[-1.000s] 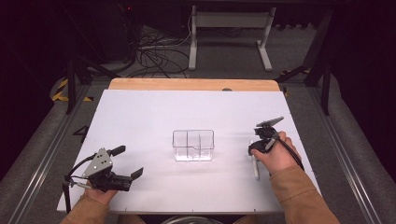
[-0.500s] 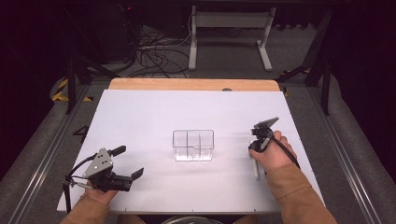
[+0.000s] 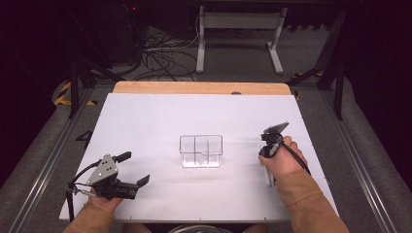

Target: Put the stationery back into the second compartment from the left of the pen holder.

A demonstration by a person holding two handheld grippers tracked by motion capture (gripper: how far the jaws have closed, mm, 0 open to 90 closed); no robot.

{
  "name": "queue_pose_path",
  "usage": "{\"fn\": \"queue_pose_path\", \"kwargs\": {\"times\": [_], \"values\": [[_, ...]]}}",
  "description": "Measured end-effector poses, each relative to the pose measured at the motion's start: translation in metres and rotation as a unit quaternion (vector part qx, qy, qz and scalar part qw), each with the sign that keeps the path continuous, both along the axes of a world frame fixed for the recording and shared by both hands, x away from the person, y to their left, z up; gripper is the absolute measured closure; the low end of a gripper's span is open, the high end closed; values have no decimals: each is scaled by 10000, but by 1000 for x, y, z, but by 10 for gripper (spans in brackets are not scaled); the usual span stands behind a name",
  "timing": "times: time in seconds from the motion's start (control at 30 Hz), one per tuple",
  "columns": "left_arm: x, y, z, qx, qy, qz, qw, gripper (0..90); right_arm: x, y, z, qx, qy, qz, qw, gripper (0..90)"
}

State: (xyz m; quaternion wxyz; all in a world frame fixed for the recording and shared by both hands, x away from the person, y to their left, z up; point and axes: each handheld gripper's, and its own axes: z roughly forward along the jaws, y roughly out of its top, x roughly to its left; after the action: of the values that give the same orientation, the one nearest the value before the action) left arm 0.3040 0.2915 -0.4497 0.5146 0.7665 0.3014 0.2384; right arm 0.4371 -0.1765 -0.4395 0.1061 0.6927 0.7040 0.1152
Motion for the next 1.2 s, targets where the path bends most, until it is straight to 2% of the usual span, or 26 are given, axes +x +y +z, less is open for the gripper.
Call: {"fn": "queue_pose_path", "kwargs": {"times": [0.43,0.63,0.73,0.9,0.93,0.97,1.07,1.17,1.2], "values": [[0,0,0,-9,-7,0,10000,5,-1,0,1,11,-39,-12,10000,788],[0,0,0,-19,-6,9,10000,5,-6,-5,12,205,-375,77,9991,788],[0,-1,0,-8,-7,6,10000,5,-10,-7,19,262,-666,241,9971,788],[0,-1,0,-4,-10,4,10000,5,-17,-9,30,421,-1123,501,9915,788],[0,-1,0,0,-12,5,10000,5,-17,-9,30,421,-1123,501,9915,788],[0,-1,0,-2,-11,6,10000,5,-20,-10,34,448,-1308,620,9885,788],[0,-1,0,-6,-14,7,10000,5,-25,-9,39,470,-1608,841,9823,788],[0,-1,0,-6,-21,9,10000,5,-30,-9,45,634,-1865,1076,9745,788],[0,-1,0,-9,-23,10,10000,5,-31,-10,47,709,-1968,1175,9708,788]]}}
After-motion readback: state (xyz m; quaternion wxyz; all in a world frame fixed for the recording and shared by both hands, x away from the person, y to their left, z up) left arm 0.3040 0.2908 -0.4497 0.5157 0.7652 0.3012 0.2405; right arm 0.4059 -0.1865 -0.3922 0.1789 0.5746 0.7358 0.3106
